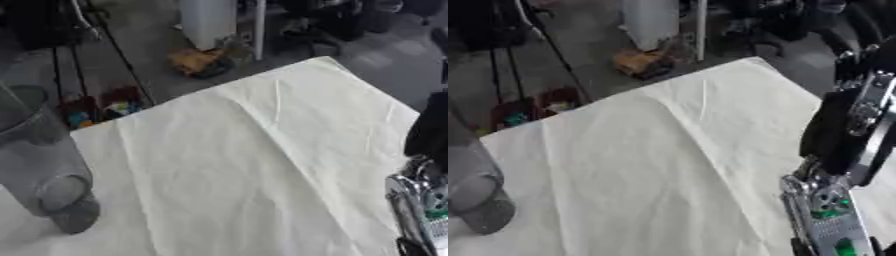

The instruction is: Arrange flowers into the vase.

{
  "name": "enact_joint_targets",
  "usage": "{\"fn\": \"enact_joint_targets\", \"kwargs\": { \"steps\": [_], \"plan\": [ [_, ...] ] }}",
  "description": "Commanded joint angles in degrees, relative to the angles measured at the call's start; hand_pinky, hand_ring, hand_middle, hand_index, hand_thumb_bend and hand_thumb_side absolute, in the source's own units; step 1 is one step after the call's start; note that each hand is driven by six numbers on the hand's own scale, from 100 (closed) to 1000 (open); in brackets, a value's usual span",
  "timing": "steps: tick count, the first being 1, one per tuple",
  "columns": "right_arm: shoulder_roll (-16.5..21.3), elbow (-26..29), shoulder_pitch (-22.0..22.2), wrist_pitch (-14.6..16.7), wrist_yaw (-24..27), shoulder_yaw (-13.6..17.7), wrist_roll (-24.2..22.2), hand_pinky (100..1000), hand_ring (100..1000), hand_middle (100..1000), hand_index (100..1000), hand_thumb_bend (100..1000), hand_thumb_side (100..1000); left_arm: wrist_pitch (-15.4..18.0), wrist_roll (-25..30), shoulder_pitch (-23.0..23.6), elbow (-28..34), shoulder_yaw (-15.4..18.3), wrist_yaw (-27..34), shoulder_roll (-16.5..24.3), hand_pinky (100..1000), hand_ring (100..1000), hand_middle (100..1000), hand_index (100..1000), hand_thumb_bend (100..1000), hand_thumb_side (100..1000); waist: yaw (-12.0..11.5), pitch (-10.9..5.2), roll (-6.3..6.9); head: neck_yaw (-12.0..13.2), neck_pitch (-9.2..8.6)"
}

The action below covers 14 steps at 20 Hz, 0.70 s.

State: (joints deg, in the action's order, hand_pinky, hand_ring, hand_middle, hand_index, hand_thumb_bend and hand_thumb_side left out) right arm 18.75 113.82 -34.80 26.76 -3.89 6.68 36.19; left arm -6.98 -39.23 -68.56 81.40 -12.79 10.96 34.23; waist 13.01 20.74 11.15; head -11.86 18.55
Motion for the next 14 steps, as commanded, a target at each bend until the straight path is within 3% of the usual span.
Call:
{"fn": "enact_joint_targets", "kwargs": {
  "steps": [1, 5, 14],
  "plan": [
    [0.32, 0.77, -0.69, -0.11, 0.41, 0.22, 0.04, 731, 820, 771, 841, 100, 696, -1.03, 0.97, -0.67, 0.84, 0.19, -0.73, 1.22, 100, 106, 112, 288, 100, 799, -0.27, -1.33, -0.82, 0.42, 0.38],
    [0.39, 0.77, -0.58, -0.1, 0.42, 0.31, 0.22, 730, 819, 771, 841, 100, 695, -2.06, 2.93, -0.3, 1.34, -0.05, -1.4, 1.58, 100, 135, 139, 311, 100, 798, -0.63, -1.5, -1.06, 1.56, 2.53],
    [0.36, 0.77, -0.52, -0.09, 0.44, 0.31, 0.28, 729, 819, 770, 841, 100, 695, -3.43, 4.61, 0.03, 2.35, -0.21, -3.16, 1.75, 100, 231, 209, 371, 100, 771, -1.01, -1.52, -1.32, 1.66, 3.22]
  ]
}}
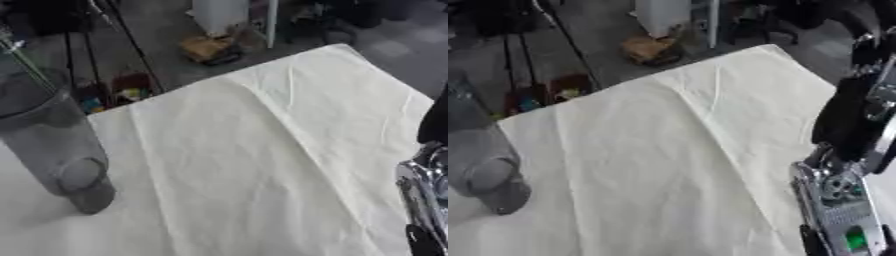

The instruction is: Arrange flowers into the vase.

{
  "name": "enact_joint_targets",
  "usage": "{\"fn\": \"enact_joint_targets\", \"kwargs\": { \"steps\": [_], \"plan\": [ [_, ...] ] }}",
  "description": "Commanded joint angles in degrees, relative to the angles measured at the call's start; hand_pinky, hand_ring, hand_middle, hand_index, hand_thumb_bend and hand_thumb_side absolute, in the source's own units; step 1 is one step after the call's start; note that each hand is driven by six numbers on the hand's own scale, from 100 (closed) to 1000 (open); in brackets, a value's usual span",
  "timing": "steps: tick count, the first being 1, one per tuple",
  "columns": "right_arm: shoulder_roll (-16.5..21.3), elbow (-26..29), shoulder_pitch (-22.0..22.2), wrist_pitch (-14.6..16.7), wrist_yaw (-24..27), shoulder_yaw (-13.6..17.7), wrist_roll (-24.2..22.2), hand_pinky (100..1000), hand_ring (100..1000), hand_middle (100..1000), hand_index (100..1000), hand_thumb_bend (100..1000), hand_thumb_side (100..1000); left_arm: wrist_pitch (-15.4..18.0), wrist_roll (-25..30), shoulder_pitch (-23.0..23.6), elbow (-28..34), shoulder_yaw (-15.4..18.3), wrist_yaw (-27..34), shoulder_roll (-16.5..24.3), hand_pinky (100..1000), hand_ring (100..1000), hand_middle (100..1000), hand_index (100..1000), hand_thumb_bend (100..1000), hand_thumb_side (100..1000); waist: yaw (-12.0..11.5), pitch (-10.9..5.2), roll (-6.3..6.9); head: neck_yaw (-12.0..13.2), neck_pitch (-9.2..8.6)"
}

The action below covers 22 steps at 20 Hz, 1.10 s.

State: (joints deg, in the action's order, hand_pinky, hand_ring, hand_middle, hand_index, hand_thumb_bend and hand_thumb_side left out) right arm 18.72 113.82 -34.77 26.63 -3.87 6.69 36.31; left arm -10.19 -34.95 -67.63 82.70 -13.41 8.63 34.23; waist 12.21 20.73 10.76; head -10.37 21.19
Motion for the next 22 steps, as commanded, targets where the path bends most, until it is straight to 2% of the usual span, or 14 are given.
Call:
{"fn": "enact_joint_targets", "kwargs": {
  "steps": [1, 5, 14, 22],
  "plan": [
    [0.39, 0.77, -0.51, 0.01, 0.43, 0.31, 0.18, 729, 819, 770, 841, 100, 694, -0.29, 0.41, -0.85, 1.12, 0.39, -1.14, 1.79, 100, 246, 225, 386, 100, 763, -0.34, -1.55, -0.97, 0.18, 0.6],
    [0.37, 0.77, -0.37, -0.06, 0.42, 0.28, 0.16, 729, 819, 770, 841, 100, 695, -0.41, 0.94, -0.64, 1.4, 0.28, -2.04, 2.0, 100, 311, 296, 463, 100, 745, -0.84, -1.64, -1.1, 0.12, 0.39],
    [0.25, 0.77, -0.35, -0.1, 0.47, 0.28, 0.25, 729, 818, 770, 840, 100, 694, -0.22, 3.89, -0.45, 2.4, -0.17, -3.06, 2.12, 196, 449, 444, 562, 100, 692, -1.28, -1.8, -1.37, 0.29, -0.1],
    [0.22, 0.77, -0.34, -0.24, 0.5, 0.25, 0.38, 728, 818, 769, 840, 100, 689, 1.13, 6.03, -0.2, 2.61, -0.23, -4.0, 2.1, 392, 629, 659, 814, 118, 698, -1.36, -1.95, -1.25, 0.19, -0.52]
  ]
}}
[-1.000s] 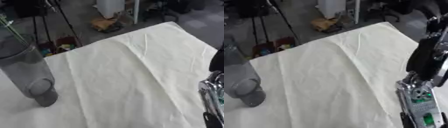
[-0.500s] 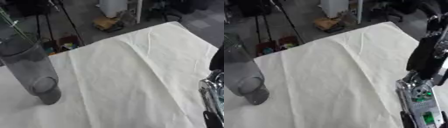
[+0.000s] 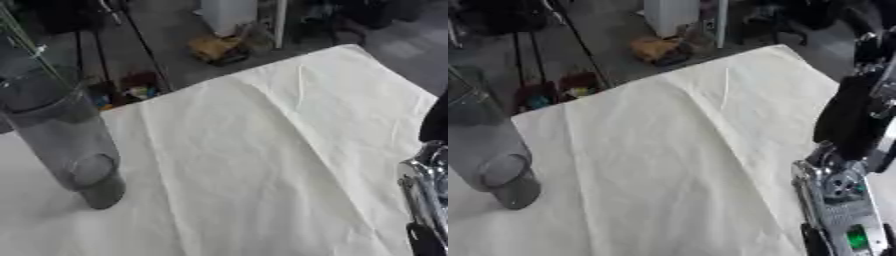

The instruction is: Arrange flowers into the vase.

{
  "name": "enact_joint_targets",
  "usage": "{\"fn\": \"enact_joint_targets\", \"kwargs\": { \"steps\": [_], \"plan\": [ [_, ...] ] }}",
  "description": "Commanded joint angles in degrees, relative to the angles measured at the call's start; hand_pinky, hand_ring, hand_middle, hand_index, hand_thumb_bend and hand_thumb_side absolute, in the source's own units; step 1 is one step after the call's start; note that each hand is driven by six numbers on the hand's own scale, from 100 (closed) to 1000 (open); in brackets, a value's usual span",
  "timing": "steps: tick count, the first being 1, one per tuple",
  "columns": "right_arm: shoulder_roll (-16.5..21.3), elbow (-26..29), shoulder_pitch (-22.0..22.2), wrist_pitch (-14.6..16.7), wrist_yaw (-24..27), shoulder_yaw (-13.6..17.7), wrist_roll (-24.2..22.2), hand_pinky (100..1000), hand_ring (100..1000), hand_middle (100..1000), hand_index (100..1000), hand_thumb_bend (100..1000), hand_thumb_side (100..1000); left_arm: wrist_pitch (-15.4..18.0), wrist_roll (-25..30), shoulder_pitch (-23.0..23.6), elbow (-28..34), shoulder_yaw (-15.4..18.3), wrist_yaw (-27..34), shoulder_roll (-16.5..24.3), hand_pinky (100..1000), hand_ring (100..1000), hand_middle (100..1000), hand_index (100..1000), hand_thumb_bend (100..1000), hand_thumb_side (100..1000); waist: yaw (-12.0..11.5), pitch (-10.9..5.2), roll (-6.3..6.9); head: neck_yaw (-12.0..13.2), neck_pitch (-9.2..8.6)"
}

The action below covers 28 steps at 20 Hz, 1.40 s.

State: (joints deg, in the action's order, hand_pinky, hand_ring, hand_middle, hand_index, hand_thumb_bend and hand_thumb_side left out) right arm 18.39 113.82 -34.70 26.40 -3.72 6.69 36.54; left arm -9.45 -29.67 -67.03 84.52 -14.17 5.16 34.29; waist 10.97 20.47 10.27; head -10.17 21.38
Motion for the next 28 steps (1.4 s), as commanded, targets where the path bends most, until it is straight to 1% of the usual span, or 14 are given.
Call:
{"fn": "enact_joint_targets", "kwargs": {
  "steps": [1, 3, 5, 6, 7, 10, 13, 16, 20, 23, 25, 28],
  "plan": [
    [0.52, 0.77, -0.39, -0.03, 0.35, 0.24, 0.14, 728, 818, 769, 840, 100, 688, 0.45, 1.13, -0.75, 0.8, 0.48, -0.62, 2.06, 408, 644, 674, 827, 119, 699, -0.12, -1.69, -0.74, -0.02, -0.73],
    [0.53, 0.77, -0.38, -0.06, 0.34, 0.26, 0.17, 728, 818, 769, 840, 100, 689, 0.34, 2.23, -0.63, 0.78, 0.3, -0.9, 2.12, 443, 670, 698, 849, 109, 703, -0.12, -1.72, -0.75, 0.0, -0.79],
    [0.54, 0.77, -0.34, -0.06, 0.34, 0.27, 0.2, 728, 818, 768, 840, 100, 689, 0.08, 3.42, -0.56, 0.81, 0.25, -1.21, 2.2, 451, 675, 701, 853, 107, 704, -0.13, -1.77, -0.79, 0.02, -0.75],
    [0.54, 0.77, -0.33, -0.07, 0.34, 0.28, 0.22, 728, 818, 768, 840, 100, 688, -0.05, 4.05, -0.5, 0.89, 0.13, -1.34, 2.25, 501, 709, 720, 867, 100, 711, -0.18, -1.8, -0.82, 0.11, -0.61],
    [0.53, 0.77, -0.29, -0.08, 0.34, 0.29, 0.25, 728, 818, 768, 840, 100, 688, -0.32, 5.26, -0.39, 1.17, -0.22, -1.45, 2.41, 522, 724, 730, 874, 100, 712, -0.31, -1.85, -0.88, 0.27, -0.32],
    [0.5, 0.77, -0.21, -0.11, 0.34, 0.31, 0.31, 728, 818, 768, 840, 100, 687, -1.66, 9.03, -0.18, 2.23, -0.59, -1.77, 2.84, 561, 749, 747, 887, 100, 718, -0.55, -1.96, -0.99, 0.61, 0.29],
    [0.5, 0.77, -0.13, -0.12, 0.33, 0.34, 0.39, 728, 818, 768, 840, 100, 689, -2.94, 11.86, -0.13, 2.98, -0.57, -2.44, 3.24, 606, 776, 770, 907, 100, 705, -0.67, -2.06, -1.13, 0.9, 0.96],
    [0.5, 0.77, -0.11, -0.12, 0.33, 0.31, 0.39, 728, 818, 768, 840, 100, 689, -3.78, 14.59, -0.02, 3.53, -0.67, -3.6, 3.47, 633, 792, 783, 920, 101, 704, -0.82, -2.08, -1.21, 1.13, 1.29],
    [0.49, 0.77, -0.09, -0.14, 0.31, 0.32, 0.39, 728, 817, 768, 840, 100, 688, -4.27, 17.38, 0.06, 3.82, -0.61, -4.99, 3.51, 668, 810, 799, 937, 124, 711, -0.88, -2.1, -1.24, 1.07, 1.34],
    [0.47, 0.77, -0.02, -0.19, 0.3, 0.34, 0.42, 728, 818, 768, 840, 100, 687, -4.22, 19.21, 0.09, 4.0, -0.69, -5.83, 3.59, 694, 826, 813, 943, 113, 677, -0.98, -2.17, -1.29, 0.93, 1.26],
    [0.44, 0.77, 0.1, -0.24, 0.25, 0.36, 0.42, 729, 818, 768, 840, 100, 684, -4.12, 20.54, 0.17, 4.32, -0.77, -6.7, 3.83, 704, 833, 819, 941, 118, 668, -1.07, -2.21, -1.27, 0.84, 1.26],
    [0.39, 0.77, 0.25, -0.32, 0.12, 0.41, 0.47, 729, 818, 768, 838, 100, 683, -4.18, 22.24, 0.34, 4.87, -0.78, -7.85, 4.12, 711, 837, 822, 941, 100, 648, -1.27, -2.32, -1.3, 0.68, 1.44]
  ]
}}
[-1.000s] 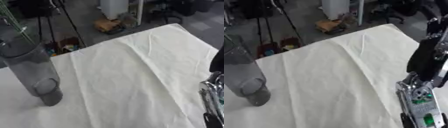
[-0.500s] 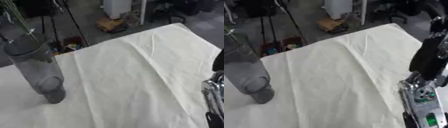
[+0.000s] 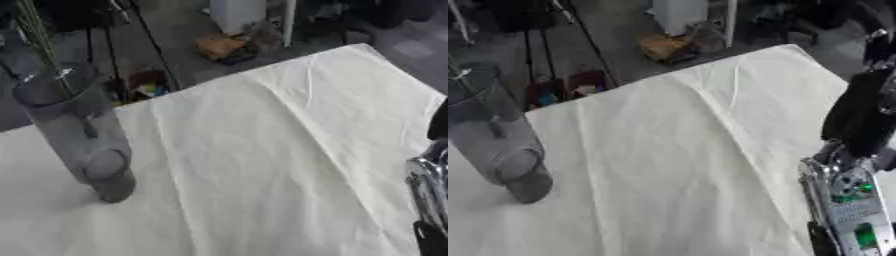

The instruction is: Arrange flowers into the vase.

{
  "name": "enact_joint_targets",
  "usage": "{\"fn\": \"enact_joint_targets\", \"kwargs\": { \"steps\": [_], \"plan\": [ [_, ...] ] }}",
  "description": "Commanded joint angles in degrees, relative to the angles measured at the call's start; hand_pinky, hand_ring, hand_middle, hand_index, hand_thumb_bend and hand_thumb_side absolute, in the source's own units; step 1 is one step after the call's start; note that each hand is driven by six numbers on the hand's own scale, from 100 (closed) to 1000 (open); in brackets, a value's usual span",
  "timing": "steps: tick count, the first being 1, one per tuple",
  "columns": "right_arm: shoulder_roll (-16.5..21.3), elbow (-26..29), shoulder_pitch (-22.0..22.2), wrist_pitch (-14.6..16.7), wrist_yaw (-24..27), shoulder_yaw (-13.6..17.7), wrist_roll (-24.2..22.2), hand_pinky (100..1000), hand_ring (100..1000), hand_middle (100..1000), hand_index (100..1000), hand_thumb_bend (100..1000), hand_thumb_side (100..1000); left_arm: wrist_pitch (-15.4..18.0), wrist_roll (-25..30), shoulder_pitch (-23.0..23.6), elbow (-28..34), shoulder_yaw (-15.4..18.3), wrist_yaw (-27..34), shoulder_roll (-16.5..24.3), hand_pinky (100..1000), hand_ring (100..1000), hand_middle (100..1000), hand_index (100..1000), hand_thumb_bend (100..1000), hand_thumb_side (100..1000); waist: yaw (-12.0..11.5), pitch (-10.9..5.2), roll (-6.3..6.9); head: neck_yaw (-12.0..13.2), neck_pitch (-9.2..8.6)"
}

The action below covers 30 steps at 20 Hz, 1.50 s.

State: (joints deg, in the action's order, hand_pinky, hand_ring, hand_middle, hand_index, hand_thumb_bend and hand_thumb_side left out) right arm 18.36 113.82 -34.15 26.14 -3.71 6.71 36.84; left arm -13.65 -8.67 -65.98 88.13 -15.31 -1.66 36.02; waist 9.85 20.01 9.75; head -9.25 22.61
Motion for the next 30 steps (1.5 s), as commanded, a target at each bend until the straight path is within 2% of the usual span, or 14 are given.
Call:
{"fn": "enact_joint_targets", "kwargs": {
  "steps": [1, 4, 6, 8, 11, 15, 17, 19, 23, 24, 27, 29, 30],
  "plan": [
    [0.41, 0.77, -0.29, -0.09, 0.09, 0.4, 0.21, 729, 818, 768, 839, 100, 682, -0.04, 1.58, -0.62, 1.44, 0.33, -1.26, 2.45, 715, 840, 826, 945, 101, 656, -0.2, -1.88, -0.78, -0.26, 0.22],
    [0.39, 0.77, -0.3, -0.14, 0.04, 0.42, 0.29, 729, 818, 768, 839, 100, 682, -0.17, 2.35, -0.26, 1.85, 0.19, -1.73, 2.54, 732, 849, 845, 962, 120, 671, -0.25, -1.88, -0.83, -0.29, 0.15],
    [0.39, 0.77, -0.28, -0.16, -0.01, 0.44, 0.32, 729, 818, 768, 839, 100, 682, -0.15, 3.17, -0.01, 2.01, -0.07, -2.1, 2.64, 770, 869, 880, 994, 174, 683, -0.25, -1.87, -0.85, -0.32, 0.12],
    [0.38, 0.77, -0.28, -0.18, -0.04, 0.47, 0.38, 729, 818, 768, 839, 100, 681, 0.03, 5.2, 0.18, 2.21, -0.51, -2.63, 2.78, 834, 905, 929, 1000, 269, 733, -0.27, -1.86, -0.87, -0.38, 0.14],
    [0.34, 0.77, -0.24, -0.2, -0.08, 0.47, 0.42, 729, 818, 768, 839, 100, 678, 0.28, 9.12, 0.3, 2.48, -0.56, -2.74, 2.78, 880, 929, 966, 1000, 314, 840, -0.42, -1.87, -0.92, -0.4, 0.29],
    [0.32, 0.77, -0.24, -0.21, -0.15, 0.49, 0.5, 729, 818, 767, 839, 100, 678, 0.33, 10.4, 0.46, 2.71, -0.21, -1.66, 2.56, 888, 931, 974, 1000, 256, 923, -0.47, -1.78, -0.93, -0.54, 0.19],
    [0.31, 0.77, -0.26, -0.2, -0.2, 0.48, 0.51, 729, 818, 767, 839, 100, 678, 0.32, 10.48, 0.58, 2.82, -0.41, -1.29, 2.57, 893, 933, 978, 1000, 245, 917, -0.41, -1.7, -0.94, -0.58, 0.15],
    [0.29, 0.77, -0.27, -0.21, -0.22, 0.48, 0.53, 730, 819, 767, 839, 100, 678, 0.27, 10.92, 0.73, 2.93, -0.65, -1.36, 2.64, 890, 930, 972, 1000, 256, 846, -0.42, -1.64, -0.96, -0.61, 0.24],
    [0.22, 0.77, -0.31, -0.28, -0.28, 0.46, 0.52, 730, 819, 767, 839, 100, 674, 0.18, 12.35, 1.04, 3.45, -1.08, -1.77, 2.67, 894, 925, 960, 1000, 280, 859, -0.63, -1.56, -0.88, -0.72, 0.17],
    [0.2, 0.77, -0.3, -0.3, -0.29, 0.45, 0.5, 731, 819, 767, 839, 100, 674, 0.17, 12.82, 1.12, 3.66, -1.22, -1.99, 2.74, 899, 927, 956, 1000, 339, 860, -0.65, -1.56, -0.86, -0.79, 0.19],
    [0.22, 0.77, -0.28, -0.3, -0.31, 0.44, 0.5, 730, 819, 766, 839, 100, 674, 0.05, 14.89, 1.31, 4.03, -1.55, -2.97, 3.06, 920, 939, 973, 1000, 404, 852, -0.74, -1.63, -0.89, -0.85, 0.35],
    [0.21, 0.77, -0.19, -0.34, -0.3, 0.43, 0.53, 730, 820, 766, 839, 100, 672, -0.05, 17.13, 1.38, 4.28, -1.77, -3.93, 3.4, 928, 943, 981, 1000, 406, 836, -0.93, -1.7, -0.9, -0.86, 0.43],
    [0.2, 0.77, -0.14, -0.38, -0.3, 0.43, 0.52, 730, 820, 766, 839, 100, 671, -0.14, 18.15, 1.44, 4.5, -1.78, -4.38, 3.56, 934, 947, 999, 1000, 387, 867, -1.07, -1.74, -0.9, -0.91, 0.49]
  ]
}}
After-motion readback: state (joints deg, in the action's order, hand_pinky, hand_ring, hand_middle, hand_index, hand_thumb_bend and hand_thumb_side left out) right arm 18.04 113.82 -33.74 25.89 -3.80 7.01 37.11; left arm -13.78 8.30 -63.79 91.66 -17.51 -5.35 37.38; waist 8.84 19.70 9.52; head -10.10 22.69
